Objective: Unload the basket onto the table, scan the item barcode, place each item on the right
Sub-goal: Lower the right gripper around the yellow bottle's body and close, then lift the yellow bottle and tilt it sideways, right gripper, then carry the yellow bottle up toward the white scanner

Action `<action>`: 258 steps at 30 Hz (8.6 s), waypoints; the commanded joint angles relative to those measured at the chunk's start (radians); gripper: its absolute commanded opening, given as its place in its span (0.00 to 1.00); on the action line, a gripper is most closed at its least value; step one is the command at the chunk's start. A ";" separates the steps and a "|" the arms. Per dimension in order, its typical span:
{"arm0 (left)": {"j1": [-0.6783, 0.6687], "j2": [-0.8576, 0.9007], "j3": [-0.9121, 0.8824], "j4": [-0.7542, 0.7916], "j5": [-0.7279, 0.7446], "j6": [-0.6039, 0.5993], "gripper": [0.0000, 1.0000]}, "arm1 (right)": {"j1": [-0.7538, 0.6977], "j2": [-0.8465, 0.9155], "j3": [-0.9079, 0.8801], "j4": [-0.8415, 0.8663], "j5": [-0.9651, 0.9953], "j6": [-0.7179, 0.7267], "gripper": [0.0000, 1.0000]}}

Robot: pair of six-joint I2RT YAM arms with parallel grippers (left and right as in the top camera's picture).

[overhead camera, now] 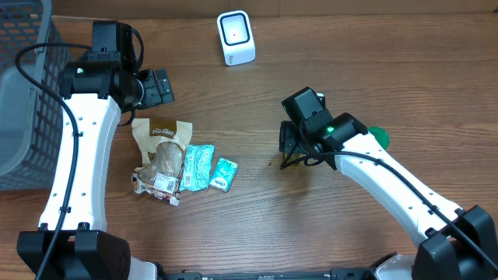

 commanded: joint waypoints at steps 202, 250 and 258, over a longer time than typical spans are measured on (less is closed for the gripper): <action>0.002 -0.006 0.013 0.004 -0.009 0.015 1.00 | -0.336 -0.377 0.051 -0.248 -1.015 -0.433 0.20; 0.002 -0.006 0.013 0.004 -0.009 0.015 1.00 | -0.043 0.217 1.001 -0.610 -0.340 -0.402 0.06; 0.002 -0.006 0.013 0.003 -0.009 0.015 0.99 | 0.057 0.277 1.000 -0.378 -0.118 -0.522 0.04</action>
